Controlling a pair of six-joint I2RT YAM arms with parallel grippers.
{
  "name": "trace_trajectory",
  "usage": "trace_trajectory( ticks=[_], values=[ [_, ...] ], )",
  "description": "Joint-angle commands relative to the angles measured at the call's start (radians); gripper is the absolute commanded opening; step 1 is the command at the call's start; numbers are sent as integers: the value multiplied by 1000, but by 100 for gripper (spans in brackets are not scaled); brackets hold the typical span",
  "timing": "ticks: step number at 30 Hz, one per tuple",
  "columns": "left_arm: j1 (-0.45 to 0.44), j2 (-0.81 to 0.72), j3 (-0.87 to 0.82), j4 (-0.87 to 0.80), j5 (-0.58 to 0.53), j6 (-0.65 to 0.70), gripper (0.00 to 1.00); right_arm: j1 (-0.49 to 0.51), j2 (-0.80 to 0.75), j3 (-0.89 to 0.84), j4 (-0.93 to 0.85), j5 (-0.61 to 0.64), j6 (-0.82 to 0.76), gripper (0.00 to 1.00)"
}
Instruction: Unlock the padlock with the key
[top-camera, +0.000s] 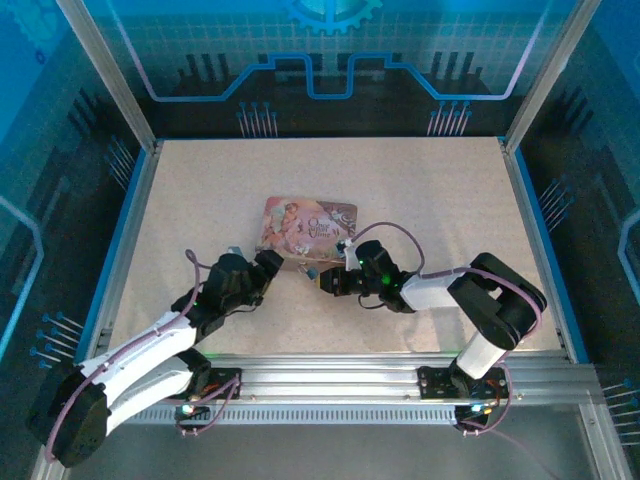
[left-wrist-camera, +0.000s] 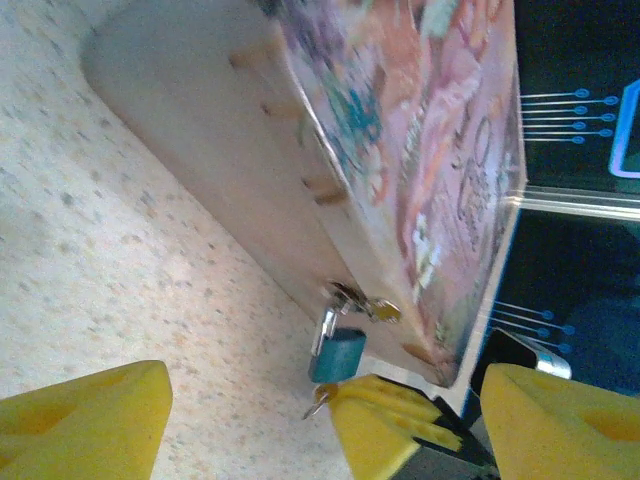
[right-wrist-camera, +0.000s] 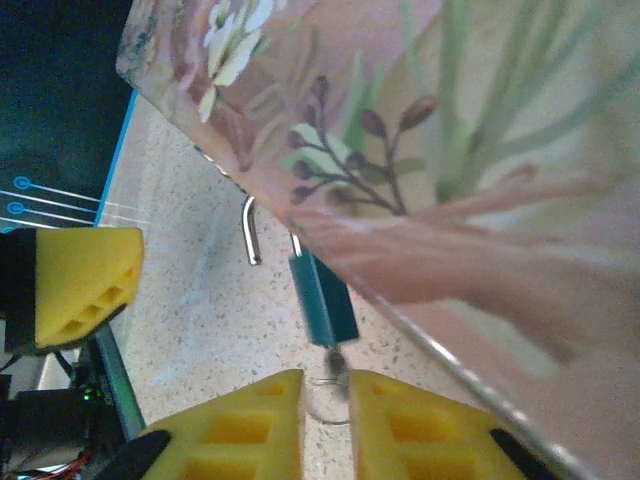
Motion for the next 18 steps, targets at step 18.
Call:
trace_trajectory(
  ticks=[18],
  values=[
    [423, 237, 268, -104, 406, 554, 99, -24, -132, -13, -86, 36, -190, 56]
  ],
)
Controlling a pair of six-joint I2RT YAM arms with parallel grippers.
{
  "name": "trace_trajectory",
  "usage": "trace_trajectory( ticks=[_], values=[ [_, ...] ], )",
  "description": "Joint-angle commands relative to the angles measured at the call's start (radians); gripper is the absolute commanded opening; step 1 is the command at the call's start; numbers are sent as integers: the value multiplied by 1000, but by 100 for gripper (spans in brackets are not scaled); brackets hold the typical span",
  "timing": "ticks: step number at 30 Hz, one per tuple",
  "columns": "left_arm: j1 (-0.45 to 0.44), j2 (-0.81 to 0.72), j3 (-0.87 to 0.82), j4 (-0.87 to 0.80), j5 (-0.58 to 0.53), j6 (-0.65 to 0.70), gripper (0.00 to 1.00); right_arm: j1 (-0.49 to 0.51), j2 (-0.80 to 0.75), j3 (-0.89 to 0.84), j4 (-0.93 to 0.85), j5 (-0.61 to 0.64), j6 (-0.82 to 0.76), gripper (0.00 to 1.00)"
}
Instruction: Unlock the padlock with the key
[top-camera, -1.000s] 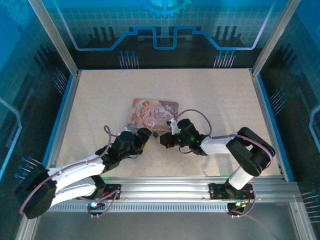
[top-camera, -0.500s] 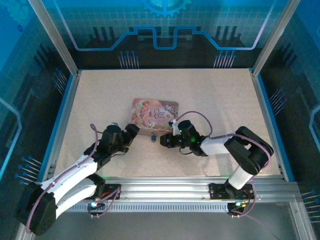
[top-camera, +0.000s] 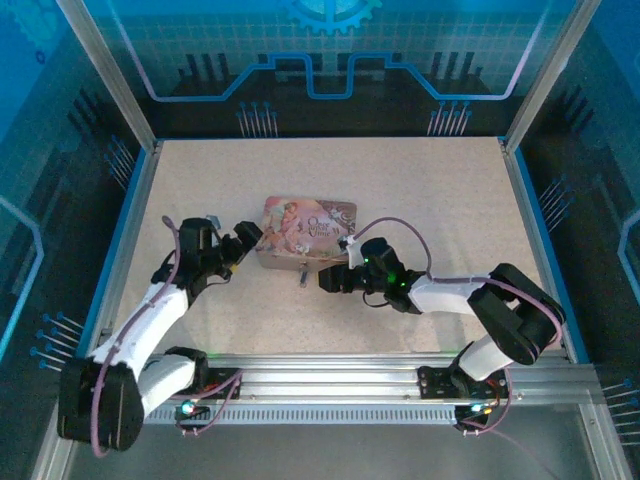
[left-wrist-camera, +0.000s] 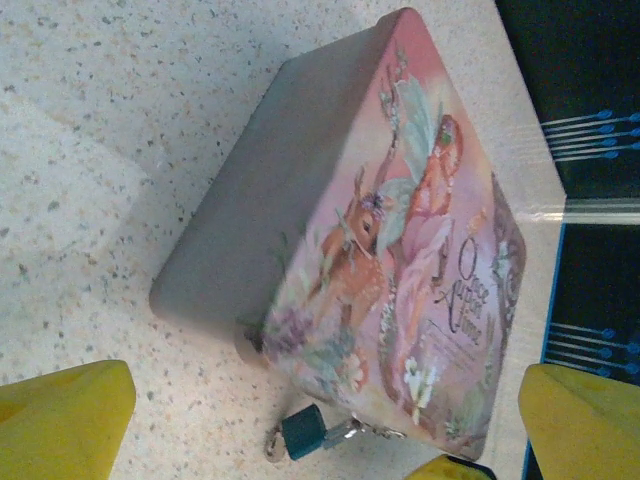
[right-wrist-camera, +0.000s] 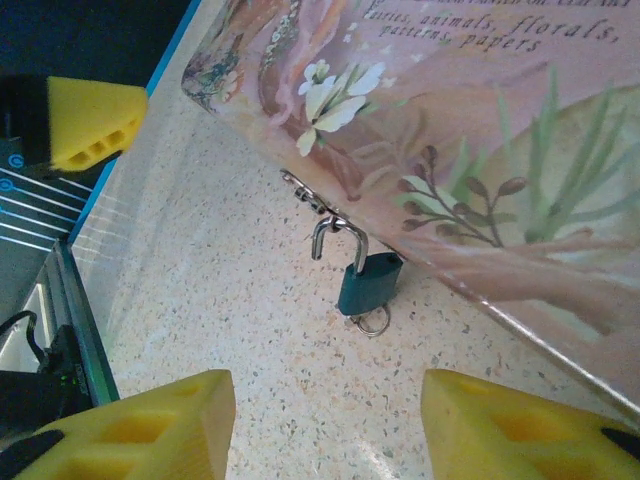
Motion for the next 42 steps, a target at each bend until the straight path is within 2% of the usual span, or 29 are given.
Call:
trace_trajectory(
  ticks=[1, 8, 14, 26, 33, 36, 42],
  values=[
    [23, 94, 61, 52, 131, 131, 99, -27, -12, -2, -15, -10, -35, 57],
    [16, 288, 155, 112, 211, 185, 99, -74, 7, 19, -16, -52, -76, 61],
    [-45, 339, 177, 122, 221, 204, 95, -115, 45, 52, -4, -106, -148, 63],
    [-137, 272, 121, 129, 201, 150, 93, -202, 166, 134, 87, -203, -231, 66],
    [-146, 200, 121, 70, 131, 155, 94, -215, 129, 63, 143, -200, -248, 67],
    [-146, 152, 129, 31, 88, 168, 94, -216, 104, 24, 153, -192, -260, 72],
    [-155, 145, 180, 27, 112, 169, 94, -216, 140, -1, 212, -221, -256, 76]
  ],
)
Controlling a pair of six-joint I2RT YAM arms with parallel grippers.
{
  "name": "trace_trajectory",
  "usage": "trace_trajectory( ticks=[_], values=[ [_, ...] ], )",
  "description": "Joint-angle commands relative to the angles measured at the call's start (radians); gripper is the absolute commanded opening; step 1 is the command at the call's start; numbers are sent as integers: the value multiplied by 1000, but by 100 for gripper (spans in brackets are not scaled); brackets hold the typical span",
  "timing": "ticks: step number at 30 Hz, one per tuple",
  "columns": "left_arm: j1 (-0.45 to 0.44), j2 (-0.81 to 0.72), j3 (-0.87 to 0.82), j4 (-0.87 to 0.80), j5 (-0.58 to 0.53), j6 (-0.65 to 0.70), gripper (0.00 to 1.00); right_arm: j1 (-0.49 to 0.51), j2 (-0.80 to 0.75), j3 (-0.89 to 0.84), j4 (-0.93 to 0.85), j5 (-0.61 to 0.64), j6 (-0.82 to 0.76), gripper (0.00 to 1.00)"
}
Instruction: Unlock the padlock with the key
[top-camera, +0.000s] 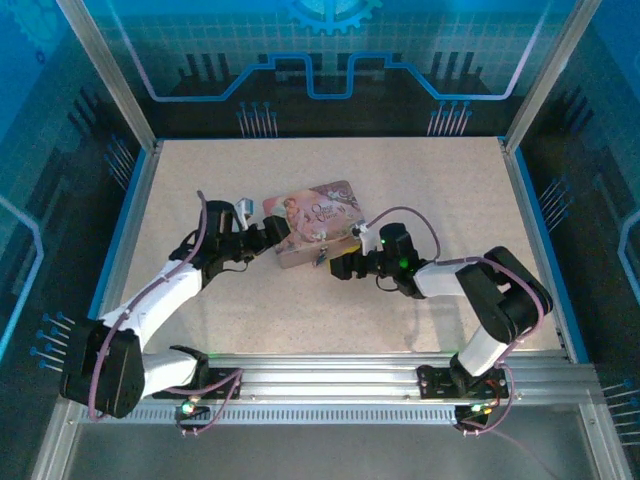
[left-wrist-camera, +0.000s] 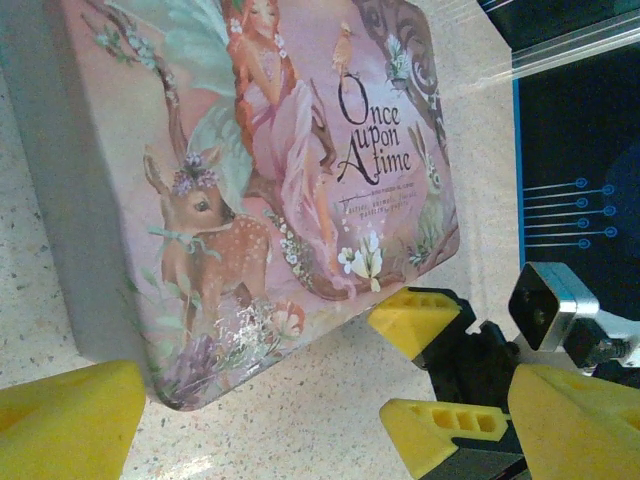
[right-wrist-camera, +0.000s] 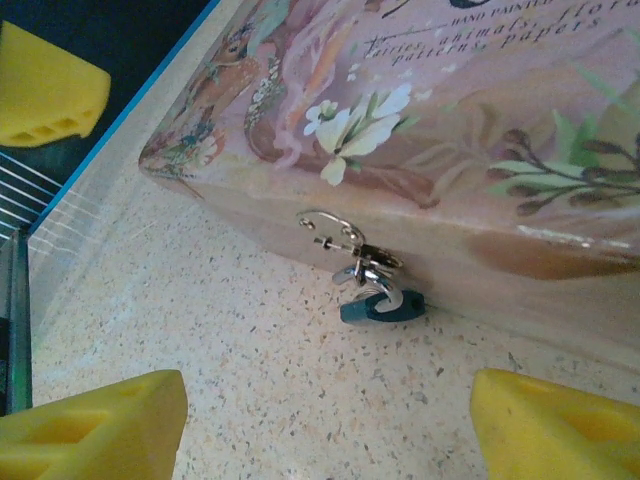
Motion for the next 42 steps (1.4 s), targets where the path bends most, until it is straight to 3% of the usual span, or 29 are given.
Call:
trace_trajectory(
  ticks=[1, 17, 28, 42],
  values=[
    [-15, 14, 58, -26, 4, 10, 94, -9, 28, -14, 98, -41, -6, 76],
    [-97, 304, 310, -16, 45, 53, 93, -4, 176, 40, 235, -60, 65, 74],
    [-131, 401, 377, -68, 22, 77, 92, 9, 240, 82, 288, -68, 90, 73],
    [-145, 435, 376, -66, 8, 72, 92, 14, 275, 91, 368, -120, 105, 57]
  ],
)
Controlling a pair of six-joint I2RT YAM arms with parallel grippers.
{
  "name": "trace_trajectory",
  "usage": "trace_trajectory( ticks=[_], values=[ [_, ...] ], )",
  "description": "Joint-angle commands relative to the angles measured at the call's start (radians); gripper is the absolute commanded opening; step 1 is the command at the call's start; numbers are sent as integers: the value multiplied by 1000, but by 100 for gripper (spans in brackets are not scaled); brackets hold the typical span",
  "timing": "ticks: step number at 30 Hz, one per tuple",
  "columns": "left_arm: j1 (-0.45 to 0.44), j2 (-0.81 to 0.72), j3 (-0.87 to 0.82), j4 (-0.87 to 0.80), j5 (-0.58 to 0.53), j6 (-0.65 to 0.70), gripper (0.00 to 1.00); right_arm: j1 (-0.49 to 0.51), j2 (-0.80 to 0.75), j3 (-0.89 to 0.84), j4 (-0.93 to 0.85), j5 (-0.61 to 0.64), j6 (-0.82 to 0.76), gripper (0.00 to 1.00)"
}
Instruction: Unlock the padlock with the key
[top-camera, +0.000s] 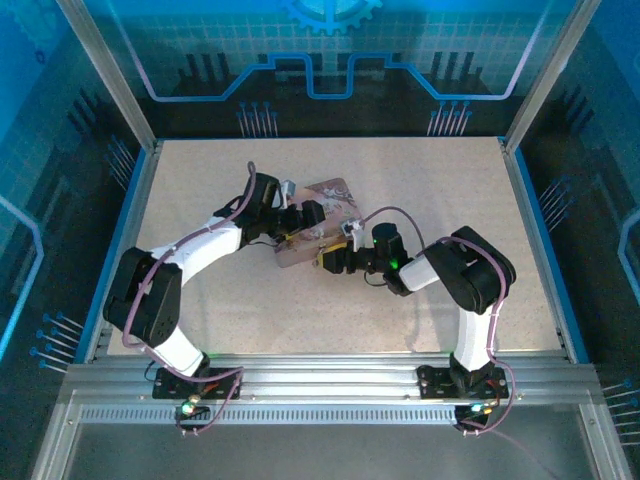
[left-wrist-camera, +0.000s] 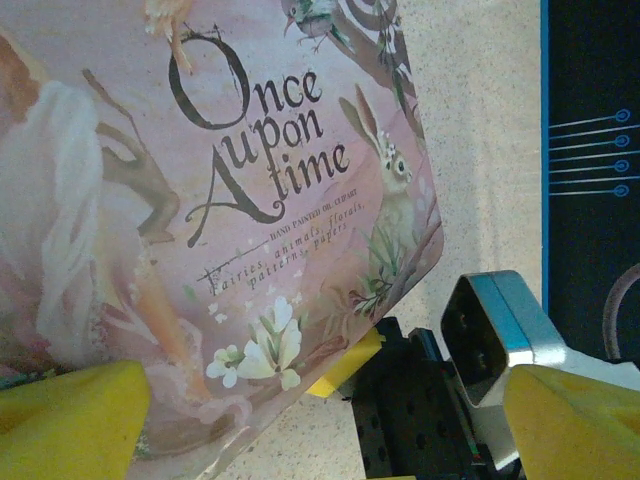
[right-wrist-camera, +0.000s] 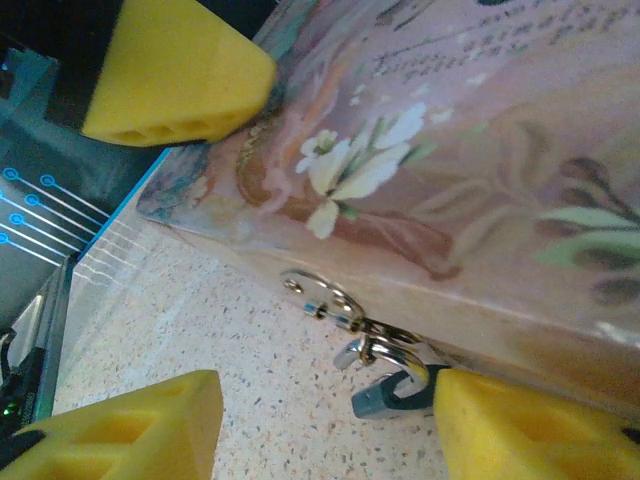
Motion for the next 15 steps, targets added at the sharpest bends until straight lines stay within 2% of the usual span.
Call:
trace_trajectory(
  ticks=[1, 15],
  values=[
    [-11, 21, 26, -16, -8, 25, 92, 7, 21, 19, 55, -34, 1, 57],
    [-14, 26, 28, -11, -7, 16, 92, 10, 72, 40, 73, -37, 15, 57]
  ],
)
